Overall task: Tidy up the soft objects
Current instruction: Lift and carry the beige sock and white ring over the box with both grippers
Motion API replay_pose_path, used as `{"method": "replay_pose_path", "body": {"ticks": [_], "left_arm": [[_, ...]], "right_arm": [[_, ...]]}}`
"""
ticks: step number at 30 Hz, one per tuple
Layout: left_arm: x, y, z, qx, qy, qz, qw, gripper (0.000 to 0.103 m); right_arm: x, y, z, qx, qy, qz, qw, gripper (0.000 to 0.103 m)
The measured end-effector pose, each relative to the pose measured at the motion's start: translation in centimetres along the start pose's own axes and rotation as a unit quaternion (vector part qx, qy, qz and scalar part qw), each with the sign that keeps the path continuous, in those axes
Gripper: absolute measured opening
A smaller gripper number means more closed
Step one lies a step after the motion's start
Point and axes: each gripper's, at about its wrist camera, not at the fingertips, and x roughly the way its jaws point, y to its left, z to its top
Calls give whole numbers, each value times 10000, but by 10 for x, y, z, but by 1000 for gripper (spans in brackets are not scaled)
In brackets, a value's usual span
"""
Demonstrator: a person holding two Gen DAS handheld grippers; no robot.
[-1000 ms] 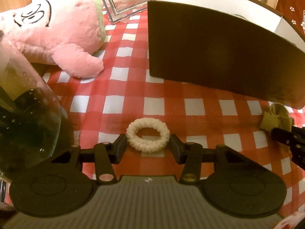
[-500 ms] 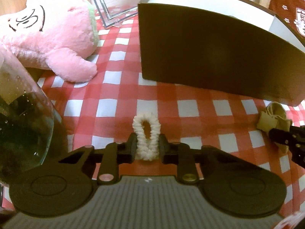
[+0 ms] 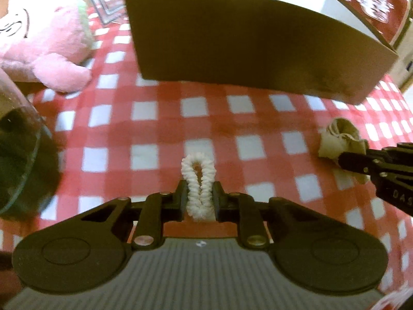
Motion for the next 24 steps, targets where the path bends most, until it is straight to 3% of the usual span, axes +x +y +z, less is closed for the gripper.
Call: {"method": "replay_pose_path", "body": {"ticks": [10, 12, 14, 15, 18, 24], "left_arm": [[-8, -31, -11, 312, 201, -219, 9991, 18], [-8, -31, -10, 292, 221, -215, 9991, 19], [-8, -29, -10, 270, 237, -234, 9991, 19], [-7, -28, -10, 258, 242, -235, 9991, 19], [-7, -26, -10, 240, 250, -247, 9991, 19], [-5, -29, -8, 252, 246, -221, 9991, 19]], "right_arm": [[-31, -1, -31, -63, 301, 167, 9994, 12], [-30, 0, -33, -54, 350, 113, 9993, 18], [-27, 1, -32, -8, 366, -13, 9993, 51], [-27, 3, -32, 8, 306, -100, 9995, 62], [-24, 4, -30, 24, 226, -179, 9996, 68], [-15, 9, -25, 159, 182, -152, 9996, 68]]}}
